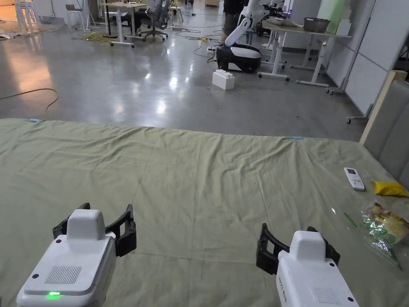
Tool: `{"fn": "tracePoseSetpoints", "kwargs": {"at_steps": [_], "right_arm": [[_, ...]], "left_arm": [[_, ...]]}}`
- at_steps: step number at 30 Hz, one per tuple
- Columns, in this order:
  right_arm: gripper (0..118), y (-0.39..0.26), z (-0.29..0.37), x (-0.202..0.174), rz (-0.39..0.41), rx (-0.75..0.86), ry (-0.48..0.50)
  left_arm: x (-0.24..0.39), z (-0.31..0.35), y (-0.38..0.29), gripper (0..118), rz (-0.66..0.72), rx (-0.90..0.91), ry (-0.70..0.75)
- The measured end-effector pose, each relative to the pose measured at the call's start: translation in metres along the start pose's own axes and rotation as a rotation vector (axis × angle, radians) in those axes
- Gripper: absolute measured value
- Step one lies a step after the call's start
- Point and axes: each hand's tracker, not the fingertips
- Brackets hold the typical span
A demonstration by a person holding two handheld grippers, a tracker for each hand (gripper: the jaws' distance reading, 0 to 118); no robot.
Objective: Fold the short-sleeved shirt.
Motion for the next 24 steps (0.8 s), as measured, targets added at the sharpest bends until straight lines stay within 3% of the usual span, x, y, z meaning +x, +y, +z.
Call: {"fn": "tracePoseSetpoints", "kwargs": {"at_steps": [2,6,24], "right_arm": [[100,-0.0005,0.0015,-0.001,0.012,0.022,-0.005],[100,0.0018,0.002,-0.0022,0.012,0.025,0.003],[117,0.007,0.0019,0.0043,-0.102,0.012,0.034]], "left_arm": [[0.0008,0.0012,-0.001,78,-0.027,0.019,0.01],[0.0008,0.001,-0.0009,101,-0.033,0.01,0.018],[-0.0071,0.0005,-0.0009,103,0.052,-0.034,0.04]]}}
